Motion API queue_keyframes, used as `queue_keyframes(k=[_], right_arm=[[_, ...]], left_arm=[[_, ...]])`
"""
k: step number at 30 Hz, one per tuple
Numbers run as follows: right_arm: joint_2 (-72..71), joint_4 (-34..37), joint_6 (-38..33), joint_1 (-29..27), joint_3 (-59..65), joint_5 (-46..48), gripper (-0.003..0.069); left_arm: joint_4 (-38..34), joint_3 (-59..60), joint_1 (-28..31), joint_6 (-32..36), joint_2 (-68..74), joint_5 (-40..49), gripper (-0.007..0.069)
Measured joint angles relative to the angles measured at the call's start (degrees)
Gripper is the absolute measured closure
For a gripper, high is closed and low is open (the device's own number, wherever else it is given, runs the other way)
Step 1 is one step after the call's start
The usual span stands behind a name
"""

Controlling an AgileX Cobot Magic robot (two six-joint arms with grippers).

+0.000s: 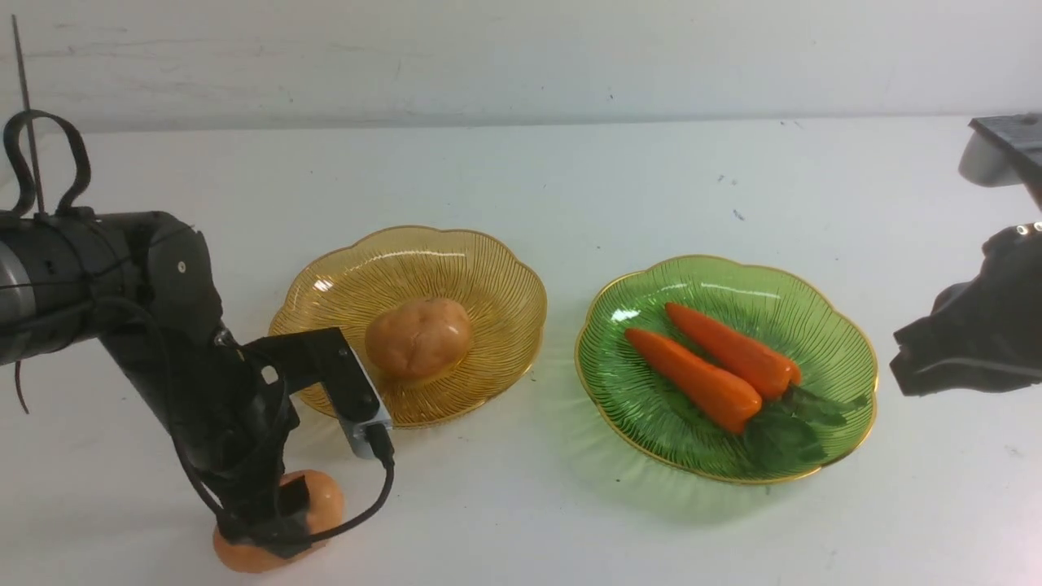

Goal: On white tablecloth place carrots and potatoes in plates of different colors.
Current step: 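Put the potatoes from the left side into the left plate with the left gripper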

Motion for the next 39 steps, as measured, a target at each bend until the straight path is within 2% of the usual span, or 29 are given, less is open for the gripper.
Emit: queue_keyframes(k=[5,9,14,19,23,35,39], right_arm=[[0.00,0.00,0.00,0.00,0.00,0.00,0.0674],[0.00,0.00,0.00,0.00,0.00,0.00,0.0674],[0.00,0.00,0.00,0.00,0.00,-0.05,0.0674],[0.00,0.00,0.00,0.00,0.00,-0.05,0.0674],[0.00,0.00,0.00,0.00,0.00,-0.05,0.0674],[0.00,0.00,0.00,0.00,0.00,-0.05,0.0674],[0.00,-0.12,-0.10,0.00,0.00,0.07,0.0674]], left_arm=[[2.16,-10.99,0.05,-4.28,-2.83,0.62,0.0236],[1.14,-19.91,0.05,-7.75,-3.97,-0.82,0.0237],[-1.95,-21.17,0.05,-10.80,-2.14,-7.94,0.0237],[-4.31,-21.23,0.05,-14.08,5.64,-16.50,0.0233],[-3.58,-21.23,0.05,-16.61,10.30,-21.72,0.0189],[-3.56,-21.23,0.05,-20.26,11.47,-22.02,0.0019],[-3.61,-22.25,0.05,-21.07,11.06,-20.43,0.0022]])
